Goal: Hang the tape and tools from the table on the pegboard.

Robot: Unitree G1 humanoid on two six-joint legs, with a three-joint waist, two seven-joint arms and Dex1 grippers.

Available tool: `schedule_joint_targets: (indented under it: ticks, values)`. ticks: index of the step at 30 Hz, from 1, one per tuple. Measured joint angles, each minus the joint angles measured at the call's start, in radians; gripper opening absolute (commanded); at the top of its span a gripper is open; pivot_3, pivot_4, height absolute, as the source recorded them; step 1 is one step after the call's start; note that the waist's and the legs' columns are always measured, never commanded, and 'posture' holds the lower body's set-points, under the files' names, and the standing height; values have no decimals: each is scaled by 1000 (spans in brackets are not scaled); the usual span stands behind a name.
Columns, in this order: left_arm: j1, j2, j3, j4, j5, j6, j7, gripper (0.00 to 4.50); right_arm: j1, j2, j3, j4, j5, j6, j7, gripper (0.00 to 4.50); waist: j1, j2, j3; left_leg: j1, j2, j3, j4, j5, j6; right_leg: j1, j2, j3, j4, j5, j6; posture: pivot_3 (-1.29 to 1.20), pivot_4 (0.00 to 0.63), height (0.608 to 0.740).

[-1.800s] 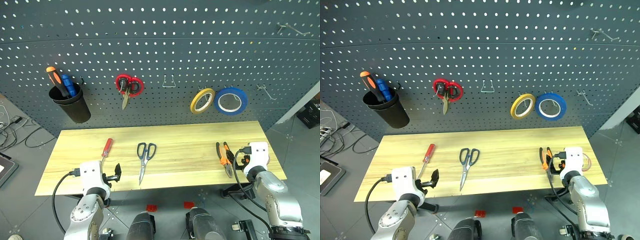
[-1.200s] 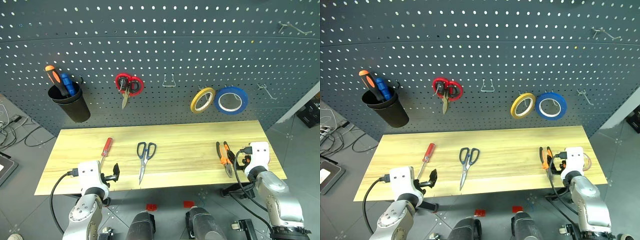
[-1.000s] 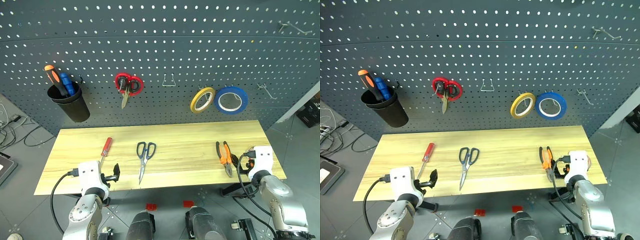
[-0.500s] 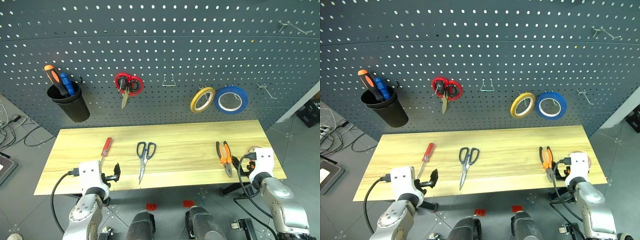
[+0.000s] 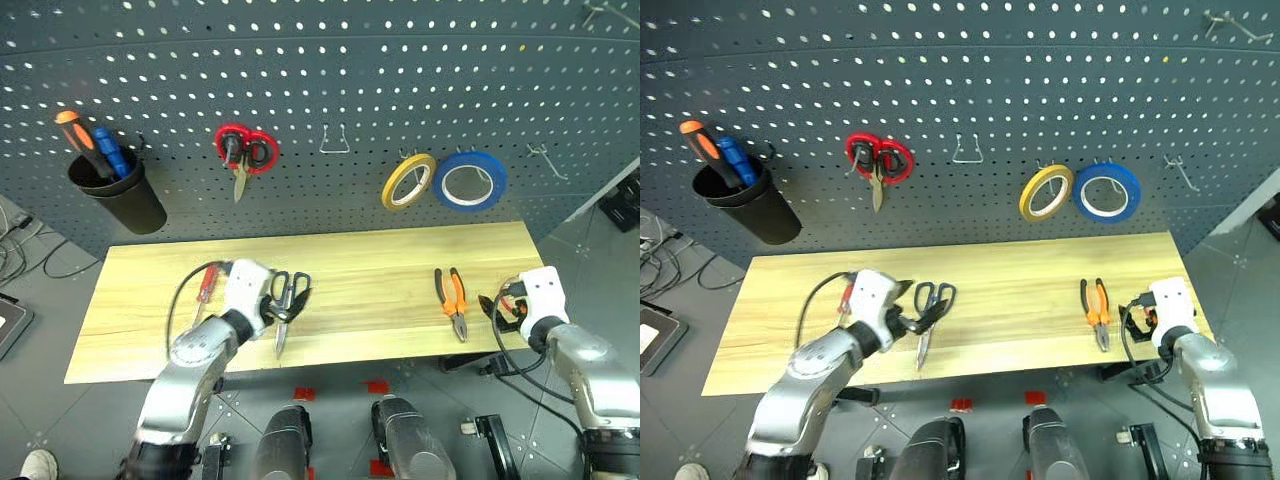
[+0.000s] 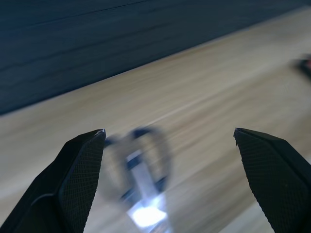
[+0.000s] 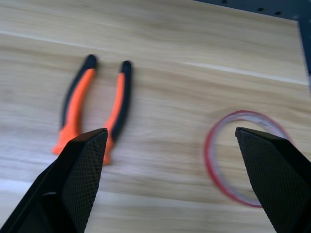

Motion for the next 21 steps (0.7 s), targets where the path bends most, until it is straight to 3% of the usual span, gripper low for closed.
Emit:
schedule_joint_targets:
  ticks: [6, 12, 21]
  values:
    - [-239, -40, -126, 198, -3, -107, -188, 4468, -122, -48, 0, 38, 1, 88, 22, 4500, -35, 1, 42, -5, 2, -1, 0, 1, -2, -3, 0, 0, -1, -1, 1, -303, 437, 740]
    - [-523, -175, -254, 592, 67, -391, -379, 4468, -231, -87, 37, 139, 1, 167, 97, 4500, -38, 1, 87, -7, -2, 2, 4, 1, 0, -3, -3, -2, -2, 2, 6, -296, 466, 740]
    - [-678, -290, -281, 952, 145, -639, -463, 4468, -307, -98, 52, 293, -2, 165, 123, 4500, -44, -3, 117, -19, 0, 5, 4, 3, -2, -18, -2, -1, 2, 2, 7, -287, 490, 740]
